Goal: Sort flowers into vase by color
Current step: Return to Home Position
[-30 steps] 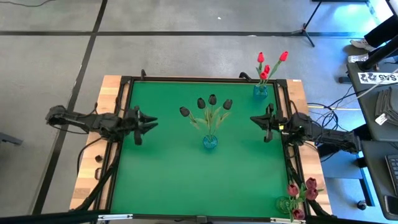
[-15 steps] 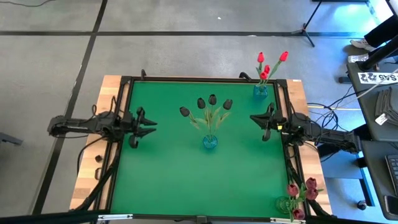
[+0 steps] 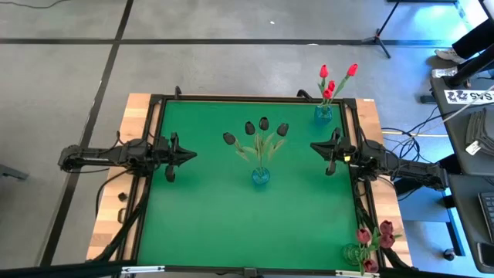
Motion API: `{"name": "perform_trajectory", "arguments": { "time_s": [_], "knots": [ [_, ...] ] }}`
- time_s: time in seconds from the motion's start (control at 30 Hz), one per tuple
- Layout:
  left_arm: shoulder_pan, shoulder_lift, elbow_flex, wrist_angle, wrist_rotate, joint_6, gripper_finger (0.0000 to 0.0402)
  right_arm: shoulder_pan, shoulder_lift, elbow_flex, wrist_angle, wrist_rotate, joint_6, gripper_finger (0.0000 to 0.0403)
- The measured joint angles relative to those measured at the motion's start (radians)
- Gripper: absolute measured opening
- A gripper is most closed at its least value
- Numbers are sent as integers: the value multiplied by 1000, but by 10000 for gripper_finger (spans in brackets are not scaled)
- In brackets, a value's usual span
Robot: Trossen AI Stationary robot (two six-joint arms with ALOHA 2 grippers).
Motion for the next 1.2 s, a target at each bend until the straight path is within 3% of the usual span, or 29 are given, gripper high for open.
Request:
{"name": "perform_trajectory", "arguments": {
  "time_s": [0.7,0.97,1.2],
  "knots": [
    [0,0,0,2,-12,6,6,0,1,-1,4,15,-54,26],
    [0,0,0,2,-12,7,6,0,13,-2,3,-171,-69,26],
    [0,0,0,2,-12,7,6,0,14,-2,-13,-90,-69,26]
  ]
}}
